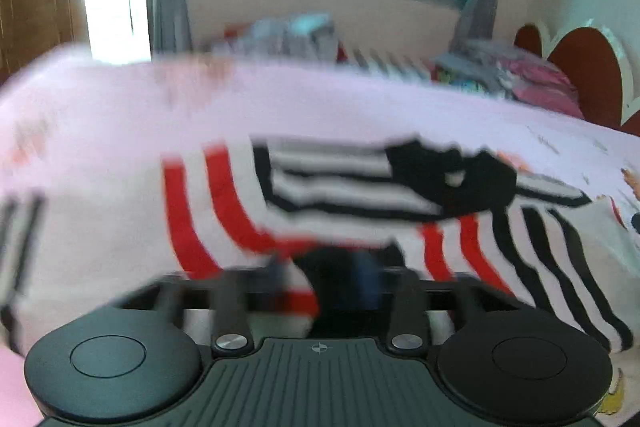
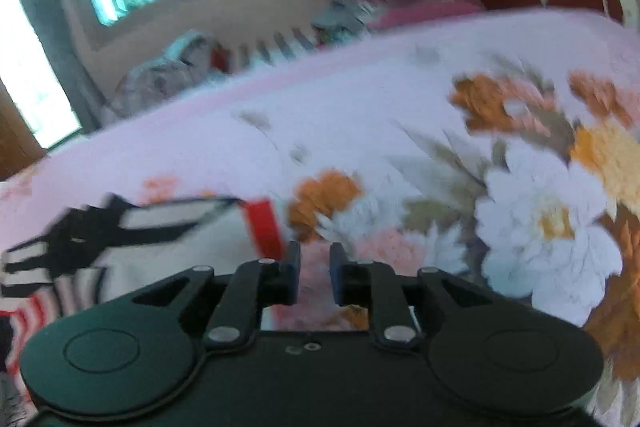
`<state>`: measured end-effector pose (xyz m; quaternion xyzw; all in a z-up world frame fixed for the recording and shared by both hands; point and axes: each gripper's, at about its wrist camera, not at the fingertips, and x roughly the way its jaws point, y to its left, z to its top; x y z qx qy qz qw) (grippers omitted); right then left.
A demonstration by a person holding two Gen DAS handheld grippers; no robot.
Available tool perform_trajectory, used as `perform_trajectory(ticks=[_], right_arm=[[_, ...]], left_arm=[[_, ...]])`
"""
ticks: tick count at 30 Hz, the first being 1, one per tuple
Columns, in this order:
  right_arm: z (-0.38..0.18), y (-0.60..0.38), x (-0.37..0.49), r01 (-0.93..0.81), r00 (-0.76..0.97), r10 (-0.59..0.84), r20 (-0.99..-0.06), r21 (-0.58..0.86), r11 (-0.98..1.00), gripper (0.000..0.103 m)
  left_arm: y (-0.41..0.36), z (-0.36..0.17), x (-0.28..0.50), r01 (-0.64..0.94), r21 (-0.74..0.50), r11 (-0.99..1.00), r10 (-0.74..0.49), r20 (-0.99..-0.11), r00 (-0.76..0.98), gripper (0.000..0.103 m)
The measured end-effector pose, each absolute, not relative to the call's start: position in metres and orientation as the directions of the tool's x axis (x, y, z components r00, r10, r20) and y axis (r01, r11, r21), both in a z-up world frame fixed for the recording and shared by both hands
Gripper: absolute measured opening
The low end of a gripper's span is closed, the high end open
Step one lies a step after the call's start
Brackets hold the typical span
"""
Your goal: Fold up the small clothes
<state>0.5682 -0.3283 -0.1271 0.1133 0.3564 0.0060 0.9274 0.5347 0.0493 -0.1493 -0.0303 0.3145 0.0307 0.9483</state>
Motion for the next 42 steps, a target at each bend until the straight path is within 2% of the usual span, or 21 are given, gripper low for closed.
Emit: perform_trajectory(ticks=[4, 7, 9, 10, 11, 12, 13, 15, 19, 21, 25, 30, 34, 35, 38, 42], right_arm=[[-0.128, -0.286, 0.571, -0.099, 0.703, 0.214, -0.678, 0.204, 0.974, 0.018], [-0.137, -0.25, 0.572, -0.214, 0.675, 0.26, -0.69, 0.155, 0.965, 0.019], [-0.142, -0.239, 0.573, -0.263, 0.651, 0.284, -0.704, 0.142, 0.954, 0.033], [-0.144, -0.237, 0.575, -0.279, 0.641, 0.291, -0.71, 0.137, 0.95, 0.036], [-0.144, -0.239, 0.578, -0.286, 0.641, 0.274, -0.717, 0.108, 0.952, 0.032], [-0.144, -0.245, 0.579, -0.246, 0.66, 0.207, -0.722, 0.053, 0.968, 0.015], [-0.147, -0.263, 0.583, -0.176, 0.667, 0.164, -0.726, 0.06, 0.983, 0.0], [-0.147, -0.287, 0.59, -0.114, 0.662, 0.197, -0.723, 0.163, 0.98, 0.0], [-0.138, -0.27, 0.587, -0.112, 0.663, 0.137, -0.736, 0.084, 0.99, 0.0], [-0.129, -0.262, 0.571, -0.124, 0.681, 0.139, -0.719, 0.074, 0.99, 0.023], [-0.126, -0.258, 0.525, -0.16, 0.655, 0.152, -0.74, 0.061, 0.985, 0.02], [-0.136, -0.261, 0.512, -0.172, 0.631, 0.129, -0.765, 0.025, 0.985, 0.02], [-0.12, -0.257, 0.513, -0.179, 0.653, 0.175, -0.737, 0.075, 0.981, 0.027], [-0.119, -0.254, 0.51, -0.186, 0.652, 0.182, -0.736, 0.077, 0.979, 0.027], [-0.117, -0.242, 0.504, -0.207, 0.641, 0.212, -0.738, 0.099, 0.973, 0.027], [-0.113, -0.231, 0.491, -0.18, 0.647, 0.193, -0.738, 0.098, 0.979, 0.031]], left_arm=[[0.006, -0.136, 0.542, 0.079, -0.051, 0.996, -0.094, -0.576, 0.812, 0.057], [-0.031, -0.144, 0.562, 0.166, -0.055, 0.985, -0.164, -0.618, 0.769, 0.057], [-0.045, -0.153, 0.575, 0.175, -0.059, 0.983, -0.17, -0.66, 0.732, 0.057], [-0.047, -0.158, 0.579, 0.175, -0.062, 0.983, -0.17, -0.675, 0.718, 0.057], [-0.046, -0.16, 0.578, 0.162, -0.052, 0.985, -0.154, -0.678, 0.719, 0.057], [-0.041, -0.162, 0.576, 0.144, -0.041, 0.989, -0.133, -0.68, 0.721, 0.057], [-0.033, -0.164, 0.575, 0.123, -0.028, 0.992, -0.109, -0.683, 0.722, 0.057], [-0.015, -0.168, 0.569, 0.098, -0.016, 0.995, -0.083, -0.681, 0.727, 0.057], [-0.01, -0.164, 0.558, 0.101, 0.019, 0.995, -0.06, -0.692, 0.72, 0.057], [-0.011, -0.16, 0.552, 0.083, 0.022, 0.996, -0.045, -0.694, 0.719, 0.057], [-0.009, -0.16, 0.535, 0.067, 0.014, 0.998, -0.038, -0.697, 0.716, 0.057], [-0.009, -0.163, 0.529, 0.027, 0.011, 1.0, -0.011, -0.71, 0.704, 0.057], [0.008, -0.152, 0.511, -0.05, 0.008, 0.999, 0.042, -0.692, 0.721, 0.058], [0.017, -0.152, 0.505, -0.071, -0.005, 0.997, 0.048, -0.697, 0.715, 0.06], [0.051, -0.152, 0.484, -0.158, -0.018, 0.987, 0.1, -0.703, 0.704, 0.075], [0.12, -0.152, 0.451, -0.287, -0.066, 0.956, 0.165, -0.688, 0.707, 0.076]])
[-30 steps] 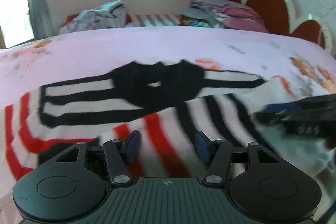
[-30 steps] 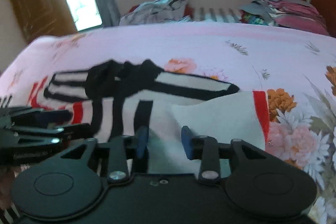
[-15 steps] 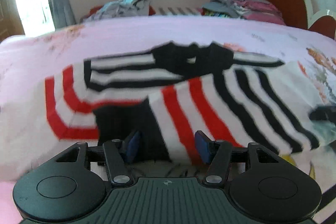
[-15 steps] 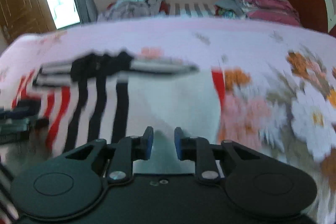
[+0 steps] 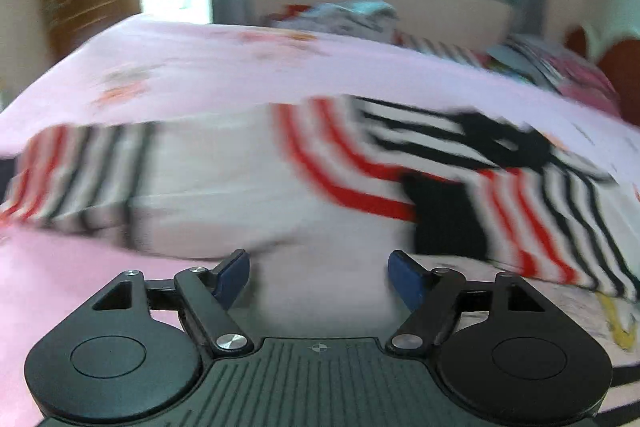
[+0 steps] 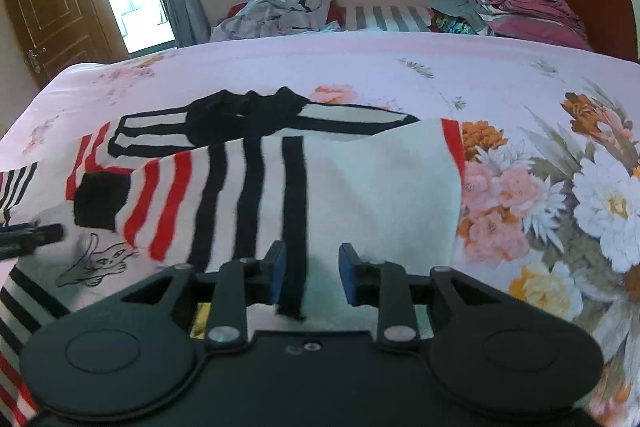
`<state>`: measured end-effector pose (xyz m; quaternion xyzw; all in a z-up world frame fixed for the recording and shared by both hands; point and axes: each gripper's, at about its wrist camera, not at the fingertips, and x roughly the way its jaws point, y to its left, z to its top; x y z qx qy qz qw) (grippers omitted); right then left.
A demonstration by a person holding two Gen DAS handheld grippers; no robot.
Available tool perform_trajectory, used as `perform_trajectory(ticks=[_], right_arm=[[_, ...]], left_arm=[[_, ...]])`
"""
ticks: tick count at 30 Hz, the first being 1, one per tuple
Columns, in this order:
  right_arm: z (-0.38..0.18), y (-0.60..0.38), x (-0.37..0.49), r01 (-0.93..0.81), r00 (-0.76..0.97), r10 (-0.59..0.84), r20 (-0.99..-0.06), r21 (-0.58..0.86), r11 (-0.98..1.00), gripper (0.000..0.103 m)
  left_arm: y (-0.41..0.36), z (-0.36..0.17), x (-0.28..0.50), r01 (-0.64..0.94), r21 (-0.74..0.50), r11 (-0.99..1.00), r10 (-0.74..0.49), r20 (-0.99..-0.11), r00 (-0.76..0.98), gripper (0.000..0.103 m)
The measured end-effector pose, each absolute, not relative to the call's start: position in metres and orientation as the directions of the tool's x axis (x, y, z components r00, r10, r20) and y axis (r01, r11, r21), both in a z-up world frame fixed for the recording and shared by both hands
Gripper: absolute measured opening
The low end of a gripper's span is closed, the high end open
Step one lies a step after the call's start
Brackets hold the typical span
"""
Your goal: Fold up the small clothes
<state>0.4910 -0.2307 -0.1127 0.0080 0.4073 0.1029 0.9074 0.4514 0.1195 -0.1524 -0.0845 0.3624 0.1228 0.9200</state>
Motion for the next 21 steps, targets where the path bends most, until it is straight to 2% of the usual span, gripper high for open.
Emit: perform_trajectory(ticks=[4, 6, 9, 14, 19, 20, 21], right_arm=[[-0.107, -0.228, 0.481, -0.094, 0.669, 0.148, -0.729, 0.115, 0.989, 0.033], [-0.104, -0.221, 0.476, -0.061, 0.679, 0.128, -0.723, 0.118, 0.991, 0.035], [-0.101, -0.199, 0.474, -0.043, 0.69, 0.096, -0.718, 0.092, 0.995, 0.035], [-0.098, -0.172, 0.483, 0.034, 0.7, 0.069, -0.711, 0.131, 0.991, 0.036], [-0.092, -0.157, 0.491, 0.065, 0.706, 0.055, -0.706, 0.141, 0.988, 0.036], [-0.091, -0.155, 0.491, 0.065, 0.707, 0.051, -0.706, 0.136, 0.989, 0.037], [-0.09, -0.154, 0.491, 0.063, 0.707, 0.052, -0.705, 0.135, 0.989, 0.037]], left_arm=[[0.218, -0.159, 0.419, -0.459, -0.173, 0.872, 0.234, -0.675, 0.7, 0.074], [0.264, -0.164, 0.406, -0.529, -0.208, 0.823, 0.27, -0.675, 0.686, 0.063], [0.331, -0.174, 0.39, -0.614, -0.292, 0.733, 0.294, -0.678, 0.673, 0.06], [0.399, -0.185, 0.388, -0.641, -0.403, 0.653, 0.276, -0.661, 0.697, 0.054], [0.422, -0.192, 0.402, -0.628, -0.471, 0.62, 0.262, -0.63, 0.731, 0.051], [0.425, -0.194, 0.403, -0.633, -0.482, 0.606, 0.271, -0.622, 0.734, 0.032], [0.423, -0.195, 0.406, -0.638, -0.486, 0.597, 0.279, -0.62, 0.733, 0.004]])
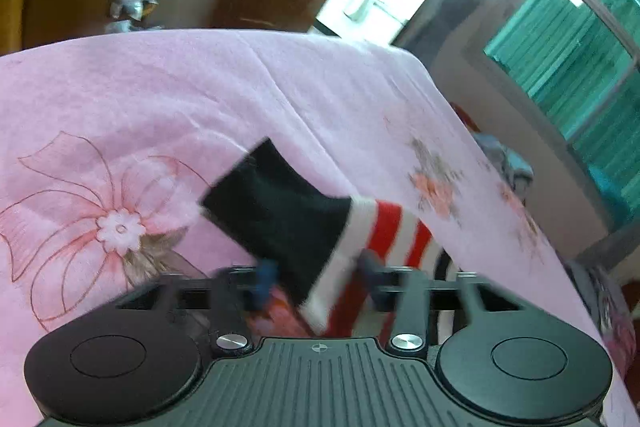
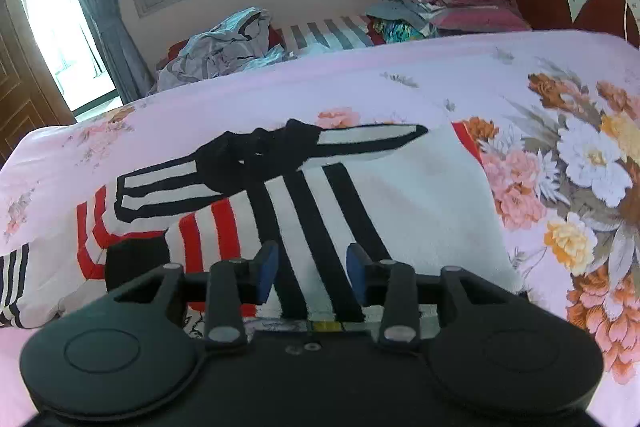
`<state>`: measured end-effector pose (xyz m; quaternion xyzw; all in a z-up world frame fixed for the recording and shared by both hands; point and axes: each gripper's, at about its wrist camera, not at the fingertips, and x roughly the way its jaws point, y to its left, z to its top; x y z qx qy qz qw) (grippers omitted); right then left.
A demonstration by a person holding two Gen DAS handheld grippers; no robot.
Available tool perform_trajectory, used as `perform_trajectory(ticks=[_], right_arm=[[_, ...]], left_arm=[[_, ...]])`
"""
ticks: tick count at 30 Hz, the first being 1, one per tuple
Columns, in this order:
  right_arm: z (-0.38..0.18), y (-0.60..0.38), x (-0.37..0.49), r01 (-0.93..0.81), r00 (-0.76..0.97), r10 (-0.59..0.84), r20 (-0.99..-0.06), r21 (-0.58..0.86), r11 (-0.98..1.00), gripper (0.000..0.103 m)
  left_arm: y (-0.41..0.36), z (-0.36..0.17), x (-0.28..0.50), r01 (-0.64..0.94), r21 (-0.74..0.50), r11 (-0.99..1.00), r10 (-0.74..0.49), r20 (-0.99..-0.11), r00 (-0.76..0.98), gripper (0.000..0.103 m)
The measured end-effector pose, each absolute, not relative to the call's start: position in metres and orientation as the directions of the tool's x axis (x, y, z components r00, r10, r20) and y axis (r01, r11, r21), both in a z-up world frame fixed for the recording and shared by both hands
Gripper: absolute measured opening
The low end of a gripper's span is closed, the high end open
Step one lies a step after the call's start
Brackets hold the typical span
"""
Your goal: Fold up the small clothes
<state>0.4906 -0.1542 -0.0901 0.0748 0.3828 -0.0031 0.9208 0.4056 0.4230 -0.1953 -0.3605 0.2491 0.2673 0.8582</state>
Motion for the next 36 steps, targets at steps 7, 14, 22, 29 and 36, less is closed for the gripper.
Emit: perform_trajectory(ticks=[7, 14, 22, 29, 36], right_arm=[[-0.091, -0.165, 0.483, 0.078, 0.712, 0.047, -0.701, 0.145, 0.986, 0.037], [-0.086, -0.193, 0.479, 0.092, 0.732, 0.064, -0.678, 0.193, 0.977, 0.037], [-0.082, -0.237, 0.469, 0.121, 0.749, 0.083, -0.657, 0.26, 0.958, 0.038], [-0.084, -0.27, 0.455, 0.167, 0.741, 0.049, -0.669, 0.255, 0.952, 0.039], [-0.087, -0.28, 0.455, 0.175, 0.725, 0.058, -0.686, 0.265, 0.948, 0.058]], left_arm=[[0.379, -0.169, 0.428, -0.492, -0.474, 0.73, 0.222, -0.516, 0.827, 0.004], [0.247, -0.113, 0.488, -0.179, -0.386, 0.905, -0.009, -0.437, 0.899, 0.004], [0.085, -0.104, 0.55, 0.053, -0.295, 0.954, -0.206, -0.517, 0.831, 0.004], [-0.006, -0.137, 0.566, 0.182, -0.242, 0.953, -0.298, -0.649, 0.7, 0.004], [-0.041, -0.157, 0.548, 0.318, -0.232, 0.919, -0.387, -0.681, 0.622, 0.048]])
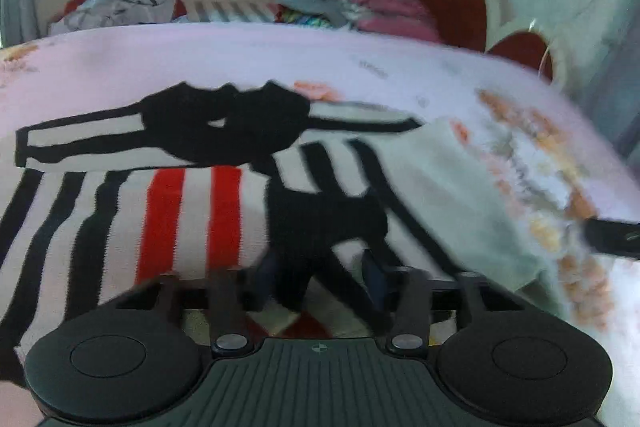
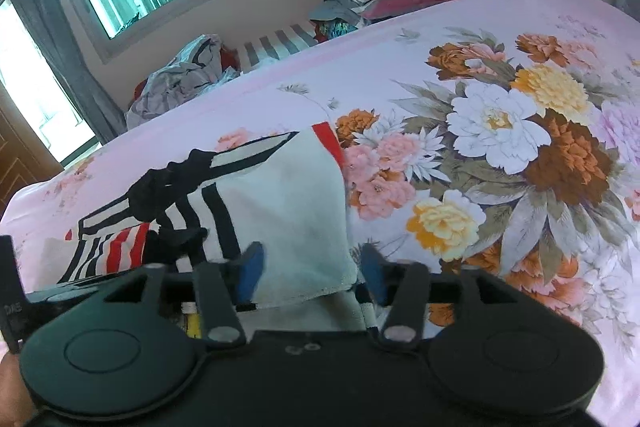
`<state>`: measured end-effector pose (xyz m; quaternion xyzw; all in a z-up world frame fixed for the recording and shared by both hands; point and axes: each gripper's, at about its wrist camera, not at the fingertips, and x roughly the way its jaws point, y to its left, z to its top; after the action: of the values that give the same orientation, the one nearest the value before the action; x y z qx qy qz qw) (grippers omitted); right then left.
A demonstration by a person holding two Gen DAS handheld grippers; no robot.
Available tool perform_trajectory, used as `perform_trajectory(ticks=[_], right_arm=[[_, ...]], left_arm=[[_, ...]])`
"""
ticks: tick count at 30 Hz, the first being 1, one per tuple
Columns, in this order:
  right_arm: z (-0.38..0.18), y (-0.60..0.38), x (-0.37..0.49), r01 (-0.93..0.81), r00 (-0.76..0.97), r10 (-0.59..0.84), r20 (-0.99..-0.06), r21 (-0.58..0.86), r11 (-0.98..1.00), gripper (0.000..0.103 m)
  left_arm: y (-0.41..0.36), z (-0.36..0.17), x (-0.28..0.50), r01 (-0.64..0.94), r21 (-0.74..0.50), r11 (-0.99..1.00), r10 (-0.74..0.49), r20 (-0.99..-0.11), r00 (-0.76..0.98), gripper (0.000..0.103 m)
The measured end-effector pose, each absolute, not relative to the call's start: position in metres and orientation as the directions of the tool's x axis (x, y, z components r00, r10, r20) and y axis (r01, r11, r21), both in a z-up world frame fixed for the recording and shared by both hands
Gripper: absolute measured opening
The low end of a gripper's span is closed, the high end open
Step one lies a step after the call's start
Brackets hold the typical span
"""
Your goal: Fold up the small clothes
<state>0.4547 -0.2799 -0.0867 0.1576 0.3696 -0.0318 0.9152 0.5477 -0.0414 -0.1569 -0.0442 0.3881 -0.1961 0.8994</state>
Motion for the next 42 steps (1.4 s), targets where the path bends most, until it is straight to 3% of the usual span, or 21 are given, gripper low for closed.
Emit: perform_trajectory(ticks=[7, 10, 14, 16, 19, 20, 23, 26, 31, 37, 42], right_arm=[[-0.093, -0.246, 0.486, 0.075, 0.715, 0.198, -0.671, 0.354, 0.932, 0.057], [-0.102, -0.224, 0.505, 0.039, 0.696, 0.249, -0.674, 0.382, 0.923, 0.056], [-0.121, -0.201, 0.533, 0.031, 0.653, 0.284, -0.702, 0.399, 0.916, 0.056], [-0.131, -0.195, 0.546, 0.044, 0.618, 0.296, -0.728, 0.408, 0.912, 0.056], [-0.141, -0.187, 0.562, 0.048, 0.581, 0.306, -0.754, 0.407, 0.912, 0.055], [-0.142, -0.184, 0.565, 0.045, 0.58, 0.295, -0.759, 0.392, 0.919, 0.051], [-0.143, -0.177, 0.57, 0.013, 0.575, 0.293, -0.764, 0.366, 0.93, 0.008], [-0.118, -0.164, 0.565, -0.087, 0.627, 0.284, -0.726, 0.297, 0.951, 0.008], [-0.045, -0.164, 0.533, -0.152, 0.803, 0.222, -0.552, 0.17, 0.974, 0.007], [-0.083, -0.195, 0.52, -0.077, 0.734, 0.174, -0.656, 0.175, 0.982, 0.007], [-0.111, -0.204, 0.51, -0.041, 0.723, 0.173, -0.668, 0.21, 0.977, 0.007]], left_arm=[[0.056, -0.119, 0.492, 0.127, -0.109, 0.986, -0.167, -0.572, 0.803, 0.048], [0.11, -0.122, 0.461, 0.014, -0.036, 0.999, -0.032, -0.585, 0.81, 0.048], [0.151, -0.139, 0.438, -0.041, -0.005, 0.999, 0.028, -0.643, 0.766, 0.048], [0.153, -0.148, 0.441, -0.029, 0.018, 0.999, 0.034, -0.654, 0.756, 0.045], [0.148, -0.16, 0.46, 0.003, 0.028, 1.0, 0.016, -0.661, 0.75, 0.033], [0.148, -0.162, 0.464, 0.006, 0.028, 1.0, 0.014, -0.666, 0.746, 0.026], [0.148, -0.167, 0.473, 0.017, 0.045, 0.999, 0.018, -0.674, 0.739, 0.022], [0.154, -0.168, 0.469, 0.024, 0.026, 0.999, 0.0, -0.676, 0.737, 0.02], [0.155, -0.171, 0.476, 0.032, -0.002, 0.999, -0.025, -0.687, 0.726, 0.02], [0.154, -0.171, 0.477, 0.05, 0.002, 0.999, -0.034, -0.694, 0.719, 0.02], [0.153, -0.17, 0.478, 0.058, 0.007, 0.998, -0.036, -0.7, 0.713, 0.02]])
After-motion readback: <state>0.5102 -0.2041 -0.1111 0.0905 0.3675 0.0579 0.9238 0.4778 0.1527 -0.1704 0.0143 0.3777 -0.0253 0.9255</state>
